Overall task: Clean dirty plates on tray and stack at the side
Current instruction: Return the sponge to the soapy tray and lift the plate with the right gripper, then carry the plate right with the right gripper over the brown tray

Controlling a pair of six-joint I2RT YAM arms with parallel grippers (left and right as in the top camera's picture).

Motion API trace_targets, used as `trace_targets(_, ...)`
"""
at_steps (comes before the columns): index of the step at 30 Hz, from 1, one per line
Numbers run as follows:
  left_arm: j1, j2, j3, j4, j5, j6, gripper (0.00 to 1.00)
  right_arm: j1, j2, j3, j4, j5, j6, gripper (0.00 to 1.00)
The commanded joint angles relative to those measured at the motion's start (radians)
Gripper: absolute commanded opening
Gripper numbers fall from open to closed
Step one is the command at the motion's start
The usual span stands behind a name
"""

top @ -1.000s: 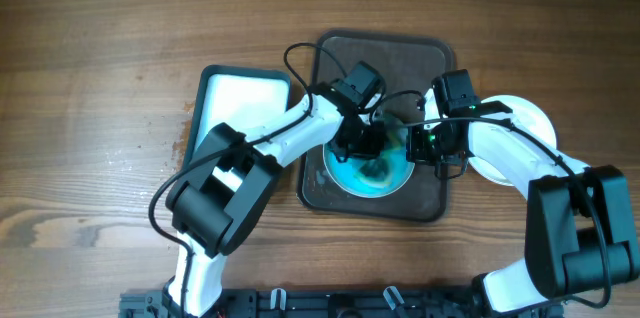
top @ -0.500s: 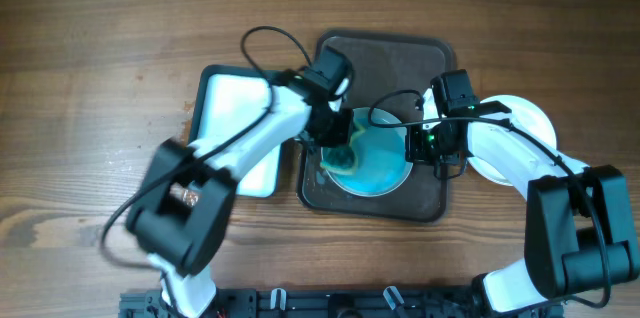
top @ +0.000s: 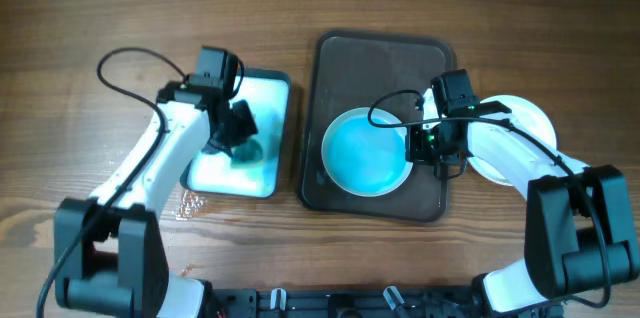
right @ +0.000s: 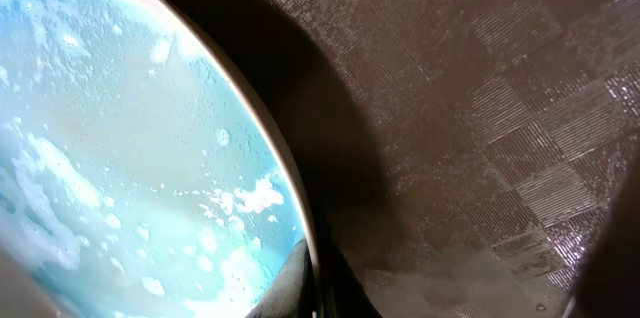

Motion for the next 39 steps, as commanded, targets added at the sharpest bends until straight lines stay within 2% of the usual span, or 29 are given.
trace_targets(1,0.021,-0.016,-0.006,0.019,-0.003,-0.004,0.39,-0.003,-0.006,0.021,-0.069,0.055,-0.013,0.04)
trace_targets(3,0.026,-0.054,0.023,-0.01,0.043,0.025,0.57,-0.003,-0.053,0.044,-0.115,0.058,-0.014,0.04)
trace_targets(6,0.03,-0.121,0.077,-0.071,0.048,0.03,0.71,-0.003,-0.144,0.082,-0.175,0.058,-0.03,0.04)
trace_targets(7,0.034,-0.157,0.105,-0.101,0.048,0.03,0.84,-0.001,-0.183,0.106,-0.206,0.061,-0.032,0.04)
trace_targets(9,0.05,-0.22,0.141,-0.144,0.048,0.029,1.0,0.013,-0.226,0.153,-0.25,0.062,-0.032,0.04)
trace_targets(13,0.146,-0.385,0.171,-0.199,0.05,-0.024,1.0,0.142,-0.247,0.307,-0.313,0.179,-0.057,0.04)
trace_targets(16,0.267,-0.539,0.171,-0.237,0.078,-0.065,1.0,0.326,-0.222,0.431,-0.287,0.37,-0.059,0.04)
trace_targets(21,0.318,-0.709,0.171,-0.294,0.077,-0.064,1.0,0.597,-0.134,0.47,0.023,0.552,-0.085,0.04)
trace_targets(24,0.318,-0.762,0.171,-0.306,0.077,-0.064,1.0,0.708,-0.024,0.47,0.182,0.79,-0.137,0.04)
trace_targets(32,0.318,-0.77,0.171,-0.308,0.077,-0.064,1.0,0.863,0.007,0.47,0.408,1.101,-0.457,0.04)
trace_targets(39,0.318,-0.77,0.171,-0.308,0.077,-0.064,1.0,0.942,0.002,0.47,0.487,1.296,-0.632,0.04)
